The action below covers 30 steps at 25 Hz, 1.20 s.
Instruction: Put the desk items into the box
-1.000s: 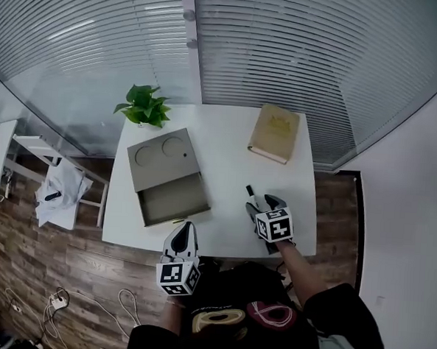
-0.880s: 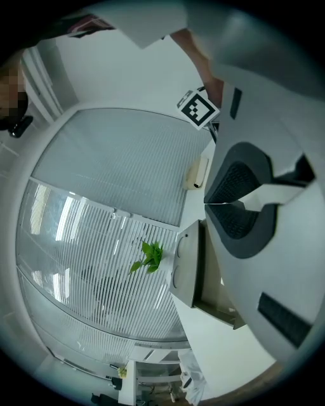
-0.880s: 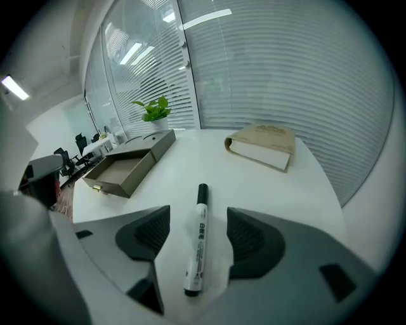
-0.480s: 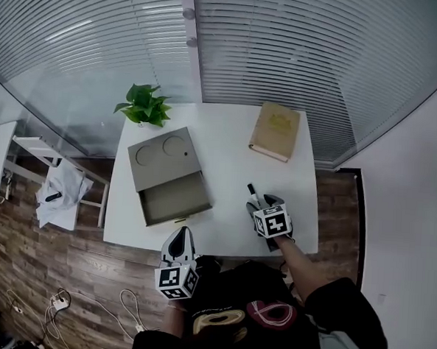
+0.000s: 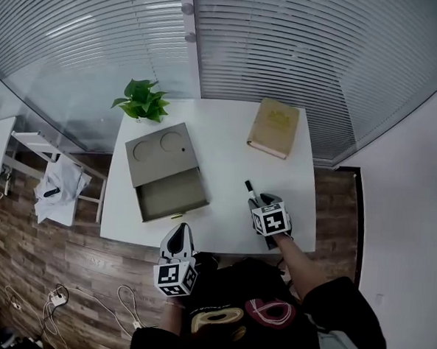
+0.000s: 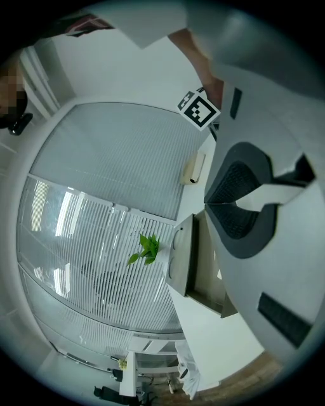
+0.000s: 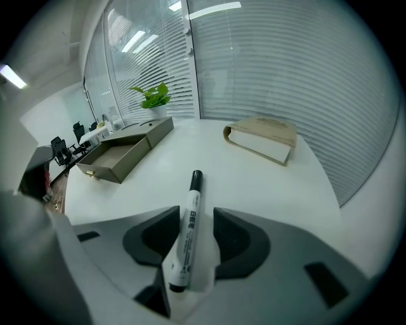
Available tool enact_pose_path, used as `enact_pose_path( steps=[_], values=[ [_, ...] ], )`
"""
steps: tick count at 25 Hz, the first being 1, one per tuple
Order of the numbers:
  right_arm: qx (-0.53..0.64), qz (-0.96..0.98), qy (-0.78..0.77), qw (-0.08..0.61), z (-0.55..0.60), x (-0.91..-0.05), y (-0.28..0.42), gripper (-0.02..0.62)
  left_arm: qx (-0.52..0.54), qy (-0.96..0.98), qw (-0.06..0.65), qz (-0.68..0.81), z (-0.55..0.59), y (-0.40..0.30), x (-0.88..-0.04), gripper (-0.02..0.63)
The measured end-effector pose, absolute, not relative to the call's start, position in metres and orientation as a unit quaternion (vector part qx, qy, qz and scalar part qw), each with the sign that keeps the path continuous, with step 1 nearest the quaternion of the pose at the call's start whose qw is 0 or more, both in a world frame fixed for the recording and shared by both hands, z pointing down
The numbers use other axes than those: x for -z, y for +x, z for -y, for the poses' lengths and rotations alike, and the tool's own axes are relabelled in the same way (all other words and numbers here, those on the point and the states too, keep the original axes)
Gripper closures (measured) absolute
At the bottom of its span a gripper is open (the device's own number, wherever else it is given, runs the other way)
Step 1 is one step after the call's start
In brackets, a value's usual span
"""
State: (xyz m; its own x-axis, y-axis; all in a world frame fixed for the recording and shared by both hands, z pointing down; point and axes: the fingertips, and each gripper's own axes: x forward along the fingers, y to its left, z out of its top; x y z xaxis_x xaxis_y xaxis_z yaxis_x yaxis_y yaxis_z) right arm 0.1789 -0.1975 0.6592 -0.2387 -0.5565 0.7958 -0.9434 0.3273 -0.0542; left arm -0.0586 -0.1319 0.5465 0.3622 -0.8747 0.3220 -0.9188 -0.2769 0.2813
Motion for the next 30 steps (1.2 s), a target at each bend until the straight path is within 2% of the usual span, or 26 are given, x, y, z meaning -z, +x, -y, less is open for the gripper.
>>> enact_pose_path(
  steps=[6,20,30],
  values=[
    [-0.274,0.733,0.507,0.361,0.198,-0.659,0.183,0.464,-0.056,0.797,0.214,0.563,0.135,-0.057,-0.549,0.588],
    [-0.270,0.732,0.507,0.367,0.197,-0.659,0.180,0.514,-0.051,0.792,0.223,0.566,0.137,-0.062,-0.554,0.588],
    [-0.267,0.728,0.512,0.369,0.197,-0.659,0.178,0.518,-0.050,0.795,0.227,0.561,0.142,-0.068,-0.557,0.588]
  ],
)
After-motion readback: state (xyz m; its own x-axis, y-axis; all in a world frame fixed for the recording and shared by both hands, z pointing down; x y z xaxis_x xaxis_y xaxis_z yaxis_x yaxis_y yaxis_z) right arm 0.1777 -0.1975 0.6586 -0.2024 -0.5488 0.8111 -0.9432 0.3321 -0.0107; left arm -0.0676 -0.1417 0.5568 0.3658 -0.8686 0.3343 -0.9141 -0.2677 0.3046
